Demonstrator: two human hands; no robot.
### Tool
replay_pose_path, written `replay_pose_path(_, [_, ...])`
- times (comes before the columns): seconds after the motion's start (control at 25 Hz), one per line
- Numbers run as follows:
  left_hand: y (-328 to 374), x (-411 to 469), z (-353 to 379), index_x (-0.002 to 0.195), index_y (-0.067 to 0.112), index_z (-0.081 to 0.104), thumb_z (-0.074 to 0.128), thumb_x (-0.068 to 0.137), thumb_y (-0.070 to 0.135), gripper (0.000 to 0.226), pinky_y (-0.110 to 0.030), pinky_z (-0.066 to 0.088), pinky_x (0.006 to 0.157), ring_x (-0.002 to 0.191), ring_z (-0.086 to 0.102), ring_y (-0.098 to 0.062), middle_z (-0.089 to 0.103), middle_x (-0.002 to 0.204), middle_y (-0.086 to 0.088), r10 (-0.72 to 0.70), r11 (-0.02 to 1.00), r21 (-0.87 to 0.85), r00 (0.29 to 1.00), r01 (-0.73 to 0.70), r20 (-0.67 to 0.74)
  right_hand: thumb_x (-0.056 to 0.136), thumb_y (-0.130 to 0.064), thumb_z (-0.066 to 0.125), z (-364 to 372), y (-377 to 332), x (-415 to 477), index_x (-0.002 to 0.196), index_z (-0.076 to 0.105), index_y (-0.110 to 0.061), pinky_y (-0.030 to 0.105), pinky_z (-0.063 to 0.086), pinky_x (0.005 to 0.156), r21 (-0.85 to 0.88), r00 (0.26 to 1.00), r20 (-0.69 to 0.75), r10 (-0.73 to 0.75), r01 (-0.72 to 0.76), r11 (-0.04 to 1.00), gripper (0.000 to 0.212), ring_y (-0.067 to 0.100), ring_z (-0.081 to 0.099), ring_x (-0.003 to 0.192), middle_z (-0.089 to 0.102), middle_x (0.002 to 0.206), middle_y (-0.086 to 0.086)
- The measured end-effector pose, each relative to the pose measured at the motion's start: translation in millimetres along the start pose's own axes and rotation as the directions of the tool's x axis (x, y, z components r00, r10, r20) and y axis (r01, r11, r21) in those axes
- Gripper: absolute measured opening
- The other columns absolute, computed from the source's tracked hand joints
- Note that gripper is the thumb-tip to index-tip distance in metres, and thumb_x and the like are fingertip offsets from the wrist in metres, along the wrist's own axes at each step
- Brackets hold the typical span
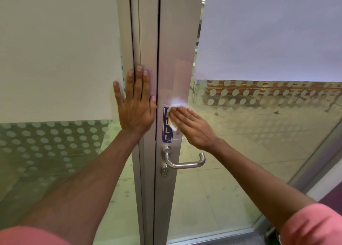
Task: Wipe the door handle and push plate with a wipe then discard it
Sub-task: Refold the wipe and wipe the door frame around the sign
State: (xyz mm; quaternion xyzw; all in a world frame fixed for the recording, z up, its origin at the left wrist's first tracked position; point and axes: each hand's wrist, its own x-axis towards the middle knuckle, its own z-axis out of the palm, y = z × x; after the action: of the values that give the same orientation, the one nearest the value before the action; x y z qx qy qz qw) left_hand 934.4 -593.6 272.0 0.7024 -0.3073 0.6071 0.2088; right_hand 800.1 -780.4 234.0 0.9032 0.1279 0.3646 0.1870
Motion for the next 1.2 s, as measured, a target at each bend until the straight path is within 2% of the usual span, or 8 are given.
replay_pose_path(0.12, [-0.8,-0.1,1.1,0.157,0.015,-0.008,0.022,0.104,0.037,0.064,-0.048,-0.014,0.122,0.152,-0.015,-0.016,0.011,0.162,-0.010,-0.003,1.000,-0.009,1.000,0.003,-0.006,0.100,-0.016,0.032,15.2,-6.7,-42.9,0.152,0.016,-0.016,0.040,0.019,0.121,0.095,0.906,0.370,-0.204,0.182,0.979,0.054,0.014,0.008,0.147,0.013,0.160,0.002])
replay_pose_path(0.2, [0.0,0.8,1.7,0.156,0.016,-0.009,0.021,0.104,0.038,0.064,-0.048,-0.015,0.121,0.151,-0.016,-0.015,0.010,0.162,-0.009,-0.001,1.000,0.001,1.000,0.001,-0.007,0.101,-0.016,0.037,14.6,-2.7,-50.1,0.152,0.011,-0.018,0.038,0.020,0.121,0.132,0.854,0.443,-0.274,0.240,0.962,0.057,0.010,0.006,0.147,0.009,0.160,-0.003])
replay_pose_path(0.32, [-0.6,0.7,2.0,0.156,0.016,-0.008,0.021,0.104,0.038,0.064,-0.048,-0.015,0.121,0.151,-0.016,-0.015,0.011,0.162,-0.009,-0.007,1.000,-0.012,1.000,0.007,0.000,0.095,-0.008,0.045,6.6,8.6,-32.3,0.151,0.012,-0.017,0.038,0.023,0.120,0.034,0.914,0.319,-0.251,0.254,0.967,0.066,0.012,0.009,0.147,0.010,0.159,0.000])
replay_pose_path(0.52, [-1.6,0.5,2.5,0.157,0.015,-0.007,0.020,0.104,0.039,0.064,-0.048,-0.015,0.121,0.151,-0.015,-0.015,0.011,0.162,-0.010,-0.010,1.000,-0.019,1.000,0.010,0.005,0.090,0.004,0.039,-8.4,10.7,21.0,0.152,0.022,-0.009,0.035,0.009,0.123,-0.031,0.998,-0.058,-0.019,0.017,0.999,0.066,0.018,0.010,0.149,0.025,0.158,0.009])
replay_pose_path(0.76, [-1.9,0.5,2.1,0.157,0.015,-0.007,0.022,0.104,0.037,0.064,-0.049,-0.012,0.122,0.151,-0.013,-0.016,0.011,0.162,-0.009,-0.022,1.000,-0.021,1.000,0.022,0.008,0.091,-0.006,0.057,16.1,-5.4,-45.9,0.148,0.031,-0.011,0.037,0.016,0.118,0.078,0.905,0.290,-0.312,0.303,0.950,0.063,0.011,0.024,0.142,0.029,0.155,0.002])
replay_pose_path(0.88, [-0.3,0.6,-0.4,0.156,0.015,-0.008,0.021,0.104,0.037,0.064,-0.049,-0.012,0.122,0.152,-0.010,-0.016,0.012,0.162,-0.010,-0.008,0.999,-0.032,1.000,0.008,0.011,0.092,-0.010,0.049,13.4,6.7,-45.9,0.150,0.027,-0.013,0.030,0.011,0.122,0.005,0.896,0.289,-0.339,0.352,0.936,0.062,0.009,0.021,0.143,0.025,0.157,0.000])
replay_pose_path(1.08, [-1.0,1.3,-0.1,0.156,0.015,-0.009,0.021,0.104,0.037,0.064,-0.050,-0.011,0.122,0.153,-0.011,-0.018,0.011,0.162,-0.010,-0.002,1.000,-0.022,1.000,0.003,0.014,0.082,0.010,0.053,3.9,6.4,-19.0,0.150,0.020,-0.011,0.036,0.014,0.123,-0.082,0.997,0.055,-0.051,0.056,0.995,0.079,0.018,0.018,0.146,0.020,0.157,0.008])
replay_pose_path(1.2, [-0.9,-0.7,0.9,0.156,0.015,-0.007,0.022,0.104,0.037,0.064,-0.050,-0.011,0.122,0.152,-0.014,-0.016,0.011,0.162,-0.010,-0.002,1.000,-0.025,1.000,0.002,0.005,0.081,-0.001,0.065,6.0,-1.0,-35.1,0.148,0.031,-0.010,0.037,0.021,0.118,-0.075,0.971,0.175,-0.166,0.181,0.981,0.076,0.019,0.026,0.143,0.026,0.155,0.008])
